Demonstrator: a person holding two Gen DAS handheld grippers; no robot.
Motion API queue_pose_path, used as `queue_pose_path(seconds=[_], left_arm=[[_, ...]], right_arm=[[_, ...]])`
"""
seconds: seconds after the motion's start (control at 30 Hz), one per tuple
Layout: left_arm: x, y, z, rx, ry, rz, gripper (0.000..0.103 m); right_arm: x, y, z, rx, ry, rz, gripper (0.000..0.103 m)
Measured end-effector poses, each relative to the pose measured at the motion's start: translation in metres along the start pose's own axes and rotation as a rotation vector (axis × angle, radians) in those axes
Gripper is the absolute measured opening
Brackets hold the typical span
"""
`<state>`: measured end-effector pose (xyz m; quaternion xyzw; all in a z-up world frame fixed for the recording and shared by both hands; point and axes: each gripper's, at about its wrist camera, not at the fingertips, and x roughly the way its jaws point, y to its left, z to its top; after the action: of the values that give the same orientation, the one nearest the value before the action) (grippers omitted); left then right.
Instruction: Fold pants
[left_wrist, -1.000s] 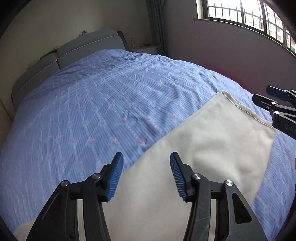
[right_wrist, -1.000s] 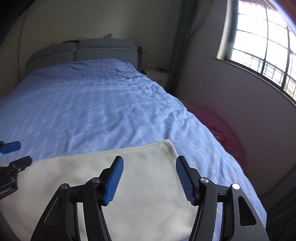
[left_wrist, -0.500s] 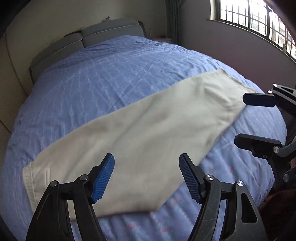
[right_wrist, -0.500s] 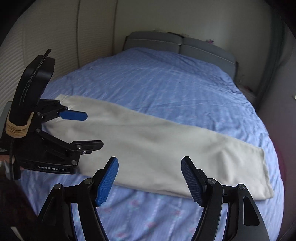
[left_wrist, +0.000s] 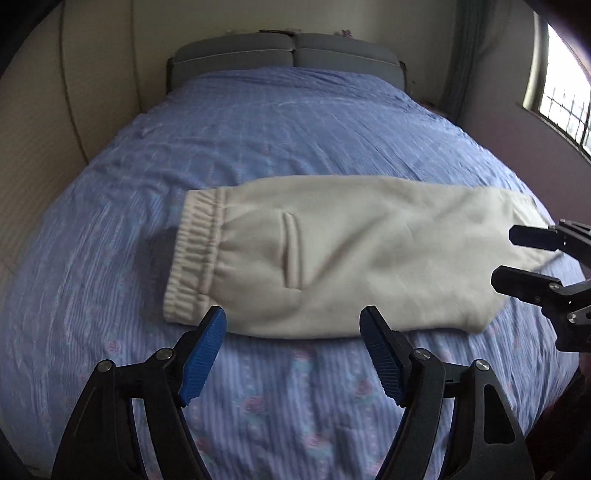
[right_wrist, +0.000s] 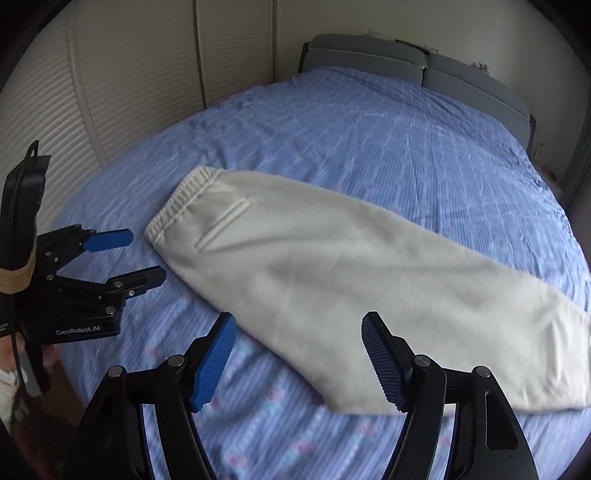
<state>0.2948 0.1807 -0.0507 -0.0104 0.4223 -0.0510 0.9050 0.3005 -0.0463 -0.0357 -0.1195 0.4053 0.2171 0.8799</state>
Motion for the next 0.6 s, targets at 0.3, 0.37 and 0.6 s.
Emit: queue_pose_path(seconds=[0.3,0.37,0.6], left_arm=[[0.043,0.106,0.030,-0.152,-0.062,-0.107,0.054],[0.054,0.111,0.036,-0.137,-0.062,-0.142,0.048],[0.105,0.125,0.060,-0.186,-0.056,-0.168,0.045]], right_arm=[[0.065,0.053,0.072,0.038,-0.011,0.030,0.071],[0.075,0.062,0.078,0.015,-0.010,0.018,0.071],[0.094,0.076,0.083,0.007,-0.019,0.012,0.071]])
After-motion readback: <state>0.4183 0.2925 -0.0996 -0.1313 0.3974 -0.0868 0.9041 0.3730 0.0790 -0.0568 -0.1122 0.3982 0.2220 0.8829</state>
